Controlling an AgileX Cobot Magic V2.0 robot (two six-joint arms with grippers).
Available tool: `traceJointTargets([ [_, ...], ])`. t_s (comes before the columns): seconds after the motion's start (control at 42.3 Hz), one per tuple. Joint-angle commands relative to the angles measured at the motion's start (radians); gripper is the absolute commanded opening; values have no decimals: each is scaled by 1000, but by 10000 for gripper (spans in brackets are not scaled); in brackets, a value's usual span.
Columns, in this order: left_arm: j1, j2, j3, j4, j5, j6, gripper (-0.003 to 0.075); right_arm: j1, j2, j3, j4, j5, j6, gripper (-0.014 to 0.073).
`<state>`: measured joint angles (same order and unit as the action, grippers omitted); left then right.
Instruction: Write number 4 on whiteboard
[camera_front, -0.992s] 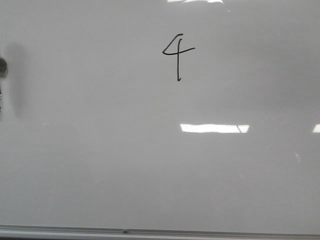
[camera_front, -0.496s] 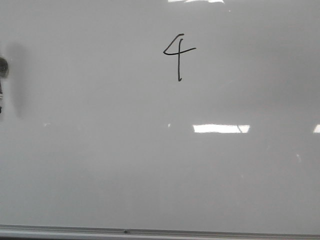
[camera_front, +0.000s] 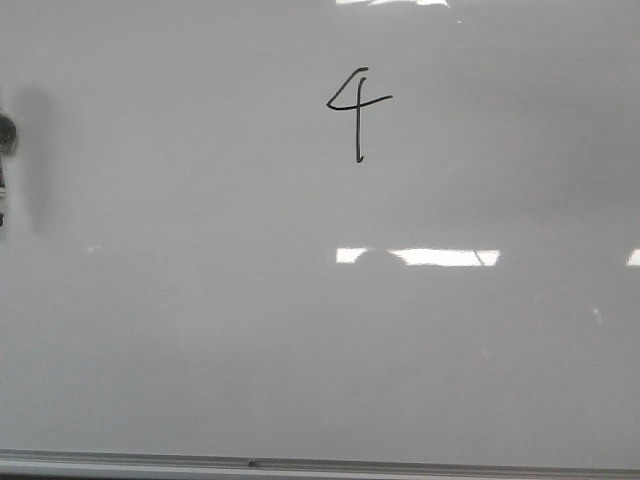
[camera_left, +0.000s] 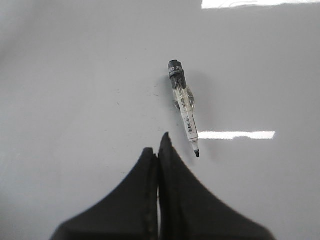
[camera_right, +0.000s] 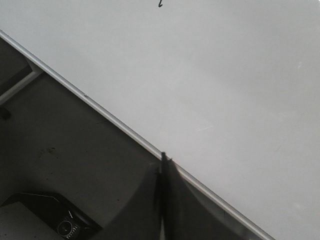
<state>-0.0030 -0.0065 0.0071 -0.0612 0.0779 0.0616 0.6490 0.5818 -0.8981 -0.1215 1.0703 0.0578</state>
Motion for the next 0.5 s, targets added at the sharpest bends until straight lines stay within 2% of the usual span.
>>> traceJointTargets([
  [0.0, -8, -15, 5, -10, -78, 0, -20, -7, 5, -25, -7, -58, 1, -69],
  [0.094, -8, -15, 5, -10, -78, 0, -20, -3, -5, -14, -19, -65, 1, -69],
  [0.189, -8, -15, 5, -10, -78, 0, -20, -56, -51, 26, -28, -101, 0, -66],
  [0.307, -8, -15, 5, -10, -78, 0, -20, -143, -138, 137, 51, -251, -73, -64],
  [0.472, -8, -15, 5, -10, -78, 0, -20, -331, -288, 342, 197, -480, -231, -64],
])
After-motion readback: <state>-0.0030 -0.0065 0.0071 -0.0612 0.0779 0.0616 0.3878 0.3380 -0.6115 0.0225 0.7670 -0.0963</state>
